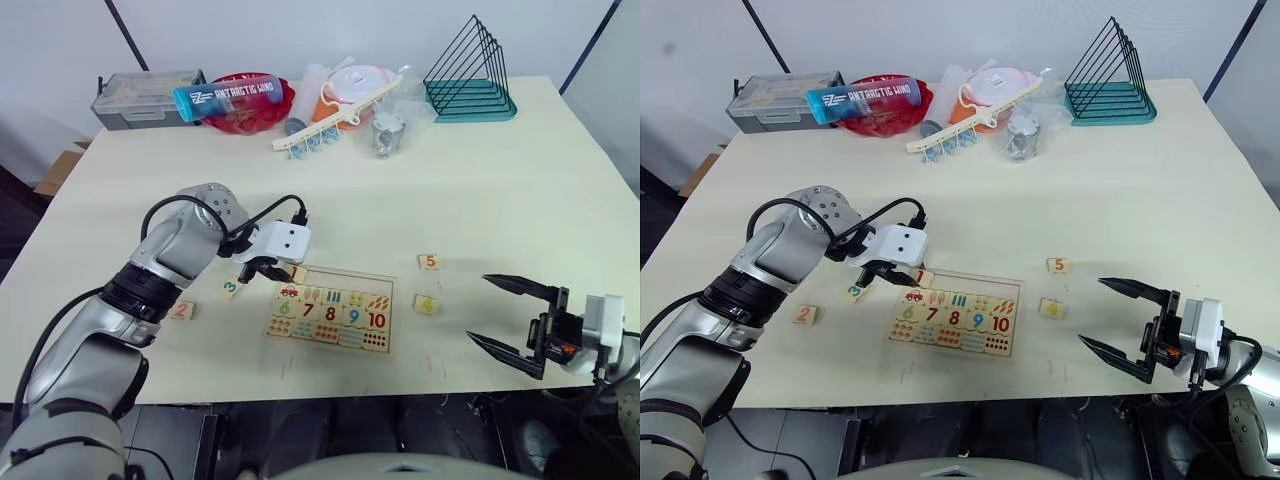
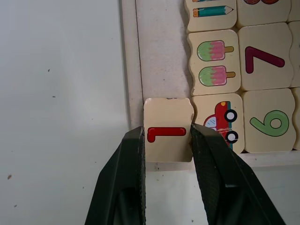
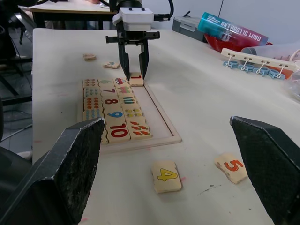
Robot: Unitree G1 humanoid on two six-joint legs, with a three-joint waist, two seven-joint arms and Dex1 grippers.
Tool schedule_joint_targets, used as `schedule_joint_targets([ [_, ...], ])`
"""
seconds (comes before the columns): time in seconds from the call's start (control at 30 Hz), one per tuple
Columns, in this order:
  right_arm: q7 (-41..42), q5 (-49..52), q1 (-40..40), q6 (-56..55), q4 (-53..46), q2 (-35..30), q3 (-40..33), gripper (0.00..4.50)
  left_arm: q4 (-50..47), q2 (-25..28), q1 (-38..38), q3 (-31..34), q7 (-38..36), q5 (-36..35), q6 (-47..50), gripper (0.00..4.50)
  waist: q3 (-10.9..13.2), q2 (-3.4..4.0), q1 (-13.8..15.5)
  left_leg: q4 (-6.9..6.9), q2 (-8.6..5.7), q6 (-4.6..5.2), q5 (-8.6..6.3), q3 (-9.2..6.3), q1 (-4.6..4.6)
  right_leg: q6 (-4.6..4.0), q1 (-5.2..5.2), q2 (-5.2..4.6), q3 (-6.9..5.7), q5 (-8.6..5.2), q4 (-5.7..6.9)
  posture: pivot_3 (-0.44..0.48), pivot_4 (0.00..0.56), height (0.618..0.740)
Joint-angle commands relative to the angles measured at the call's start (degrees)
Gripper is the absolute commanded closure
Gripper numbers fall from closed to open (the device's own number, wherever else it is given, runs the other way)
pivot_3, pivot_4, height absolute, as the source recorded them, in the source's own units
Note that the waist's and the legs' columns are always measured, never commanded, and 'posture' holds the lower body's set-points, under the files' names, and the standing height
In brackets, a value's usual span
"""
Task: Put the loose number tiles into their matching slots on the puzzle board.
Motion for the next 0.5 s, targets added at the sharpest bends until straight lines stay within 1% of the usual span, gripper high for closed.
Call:
schedule_joint_targets([
  [0.03,0.1,0.4,0.1,-1.2,-1.0,0.0,-0.3,0.00,-0.5,-0.2,-0.6,1.0,-0.3,-0.6,-0.1,3.58,0.0,0.00,0.0,0.02,-0.03,0.01,0.00,0.02,0.00,0.03,0.00,-0.03,0.03,0.01,0.00,0.000,0.150,0.740],
  [0.07,0.1,0.4,0.2,-1.3,-1.0,0.0,-0.3,0.00,-0.4,-0.2,-0.6,1.0,-0.3,-0.6,-0.1,2.55,0.0,0.00,0.0,0.06,-0.12,0.05,-0.02,0.05,0.00,0.11,0.02,-0.13,0.06,0.00,0.00,0.000,0.150,0.740],
  [0.1,0.1,0.4,0.3,-1.3,-1.0,0.0,-0.3,0.00,-0.2,-0.3,-0.8,1.1,-0.3,-0.7,-0.2,2.18,0.0,0.00,0.0,0.09,-0.15,0.08,-0.03,0.08,0.00,0.15,0.02,-0.16,0.09,0.00,0.00,0.000,0.150,0.740],
  [0.23,0.1,0.2,0.3,-1.4,-0.8,0.0,-0.2,0.00,0.3,-0.3,-1.5,1.6,-0.5,-1.2,-0.2,0.21,0.0,0.00,0.0,0.45,-0.17,0.28,-0.16,0.14,-0.15,0.26,0.01,-0.16,0.13,0.02,0.01,0.000,0.150,0.740],
  [0.27,0.1,0.2,0.3,-1.4,-0.8,0.0,-0.2,0.00,0.4,-0.2,-1.7,1.8,-0.6,-1.3,-0.1,0.09,0.0,0.00,0.0,0.58,-0.17,0.30,-0.17,0.13,-0.24,0.29,0.00,-0.15,0.11,0.04,0.02,0.000,0.150,0.740],
  [0.5,0.1,0.0,0.0,-1.6,-0.5,0.0,0.1,0.00,-0.3,0.9,-2.9,3.3,-3.0,-3.9,1.8,0.09,0.0,0.00,0.2,0.80,-0.21,0.36,-0.21,0.09,-0.39,0.38,-0.01,-0.16,0.10,0.09,0.01,0.000,0.150,0.740],
])
